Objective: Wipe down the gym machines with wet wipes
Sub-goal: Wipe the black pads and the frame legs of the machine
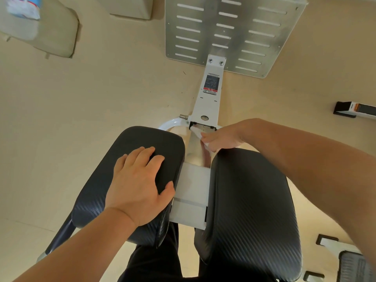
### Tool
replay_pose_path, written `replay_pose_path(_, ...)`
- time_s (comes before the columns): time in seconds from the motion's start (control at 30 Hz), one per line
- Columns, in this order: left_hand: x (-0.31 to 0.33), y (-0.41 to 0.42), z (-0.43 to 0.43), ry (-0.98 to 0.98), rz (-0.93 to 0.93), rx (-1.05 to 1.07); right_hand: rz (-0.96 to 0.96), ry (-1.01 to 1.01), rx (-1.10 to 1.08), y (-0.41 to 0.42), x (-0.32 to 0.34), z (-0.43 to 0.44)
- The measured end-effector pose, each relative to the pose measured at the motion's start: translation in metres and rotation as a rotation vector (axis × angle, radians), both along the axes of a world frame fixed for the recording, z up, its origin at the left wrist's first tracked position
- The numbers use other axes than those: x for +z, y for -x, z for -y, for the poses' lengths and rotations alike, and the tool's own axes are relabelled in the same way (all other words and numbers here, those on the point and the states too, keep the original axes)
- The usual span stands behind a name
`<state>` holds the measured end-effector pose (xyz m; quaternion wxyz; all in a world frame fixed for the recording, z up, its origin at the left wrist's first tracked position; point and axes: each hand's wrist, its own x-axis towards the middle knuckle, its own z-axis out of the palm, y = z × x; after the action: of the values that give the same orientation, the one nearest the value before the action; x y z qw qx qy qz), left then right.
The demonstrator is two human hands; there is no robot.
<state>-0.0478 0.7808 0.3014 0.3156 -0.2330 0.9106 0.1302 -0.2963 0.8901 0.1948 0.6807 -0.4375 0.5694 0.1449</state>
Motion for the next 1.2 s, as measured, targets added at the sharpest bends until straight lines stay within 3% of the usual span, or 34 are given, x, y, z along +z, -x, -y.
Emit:
replay_pose_path(0.2, -0.003, 0.002, 0.0, 0.004, -0.009, -0.005, -0.038, 0.228, 0.127, -0.021, -0.007, 0.009)
replay_pose_path(0.33, -0.001, 0.001, -0.002, 0.002, -0.012, -0.003, 0.037, 0.217, 0.238, -0.048, 0.013, -0.008)
replay_pose_path(0.5, 0.0, 0.002, 0.002, 0.008, -0.013, -0.004, -0.107, 0.257, 0.261, -0.052, 0.017, -0.009)
replay_pose_path(0.73, -0.002, 0.002, 0.0, 0.003, -0.035, 0.005, -0.25, 0.193, 0.157, -0.026, -0.019, 0.014)
replay_pose_path(0.87, -0.001, 0.0, 0.0, 0.01, -0.042, 0.002, -0.116, 0.304, 0.202, -0.043, -0.004, 0.007)
replay_pose_path(0.93, -0.001, 0.0, 0.0, 0.014, -0.049, 0.003, -0.045, 0.222, 0.121, -0.048, 0.009, -0.002)
replay_pose_path(1.1, -0.003, 0.0, 0.0, 0.012, -0.05, -0.005, -0.145, 0.197, 0.17, -0.042, 0.0, -0.007)
replay_pose_path(1.2, -0.003, -0.001, -0.001, 0.015, -0.061, 0.002, -0.232, 0.206, 0.083, -0.032, -0.022, 0.006)
